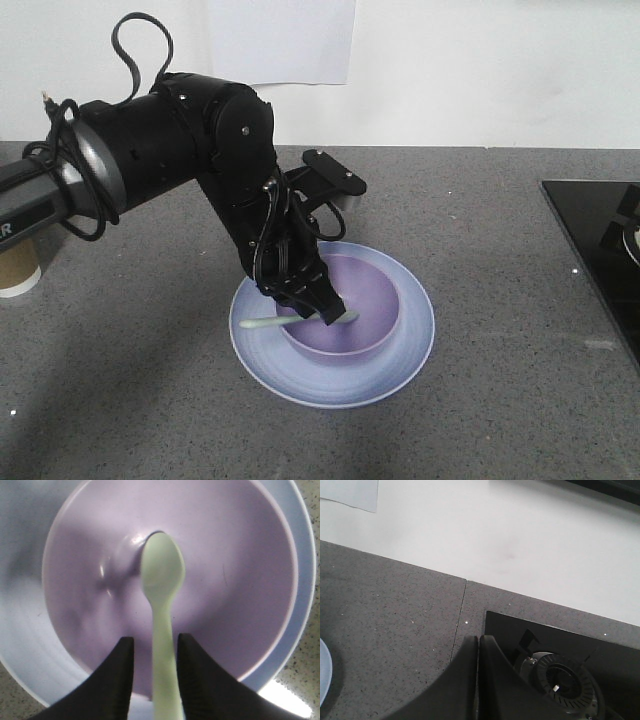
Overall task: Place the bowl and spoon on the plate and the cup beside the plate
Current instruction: 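Open the left gripper, release the spoon and lift away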
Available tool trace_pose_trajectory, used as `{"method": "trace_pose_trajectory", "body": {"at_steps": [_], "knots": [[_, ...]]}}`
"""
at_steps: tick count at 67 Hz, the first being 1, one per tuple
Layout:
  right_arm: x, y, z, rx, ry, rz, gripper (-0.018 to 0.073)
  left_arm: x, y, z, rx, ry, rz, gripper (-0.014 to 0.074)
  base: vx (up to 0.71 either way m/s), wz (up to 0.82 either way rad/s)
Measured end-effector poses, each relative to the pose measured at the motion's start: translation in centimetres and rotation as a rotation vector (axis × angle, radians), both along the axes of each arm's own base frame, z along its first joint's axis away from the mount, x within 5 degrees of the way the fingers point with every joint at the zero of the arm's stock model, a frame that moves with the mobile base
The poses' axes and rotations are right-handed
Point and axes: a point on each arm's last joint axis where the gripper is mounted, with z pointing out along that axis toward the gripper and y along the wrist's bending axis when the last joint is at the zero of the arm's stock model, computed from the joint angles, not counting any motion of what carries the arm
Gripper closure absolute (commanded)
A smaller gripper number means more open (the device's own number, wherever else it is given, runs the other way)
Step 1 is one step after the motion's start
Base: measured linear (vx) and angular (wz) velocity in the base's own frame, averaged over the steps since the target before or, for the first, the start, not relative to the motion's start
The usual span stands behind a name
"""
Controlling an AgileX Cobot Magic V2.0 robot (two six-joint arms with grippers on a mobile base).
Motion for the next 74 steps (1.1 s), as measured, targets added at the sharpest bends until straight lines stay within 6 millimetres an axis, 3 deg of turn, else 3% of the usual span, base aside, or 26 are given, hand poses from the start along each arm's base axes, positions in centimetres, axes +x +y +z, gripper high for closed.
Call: {"method": "trace_pose_trajectory", "body": {"at_steps": [10, 18, 31, 41, 52, 59, 66, 74], "knots": [[0.0, 0.0, 0.0, 0.004, 0.001, 0.0, 0.0565, 0.1, 0.0, 0.2, 0.002, -0.01, -0.001, 0.0361, 0.0, 0.0], [0.0, 0.0, 0.0, 0.003, 0.0, 0.0, 0.0565, 0.6, 0.1, 1.6, 0.007, -0.077, 0.005, 0.036, 0.0, 0.0], [0.0, 0.0, 0.0, 0.004, 0.001, 0.0, 0.0565, 1.2, 0.9, 6.3, -0.015, -0.249, 0.098, 0.0356, 0.0, 0.0], [0.0, 0.0, 0.0, 0.004, 0.001, 0.0, 0.0565, 1.2, 3.2, 11.0, 0.026, -0.464, 0.215, 0.0339, 0.0, 0.0], [0.0, 0.0, 0.0, 0.004, 0.001, 0.0, 0.0565, 1.0, 8.7, 15.3, 0.059, -0.626, 0.423, 0.0316, 0.0, 0.0], [0.0, 0.0, 0.0, 0.004, 0.001, 0.0, 0.0565, 0.8, 13.9, 17.7, 0.059, -0.684, 0.582, 0.0289, 0.0, 0.0], [0.0, 0.0, 0.0, 0.004, 0.001, 0.0, 0.0565, 0.2, 18.8, 19.5, 0.068, -0.729, 0.728, 0.0264, 0.0, 0.0], [0.0, 0.0, 0.0, 0.004, 0.001, 0.0, 0.0565, -0.7, 23.0, 21.0, 0.072, -0.767, 0.879, 0.0239, 0.0, 0.0]]}}
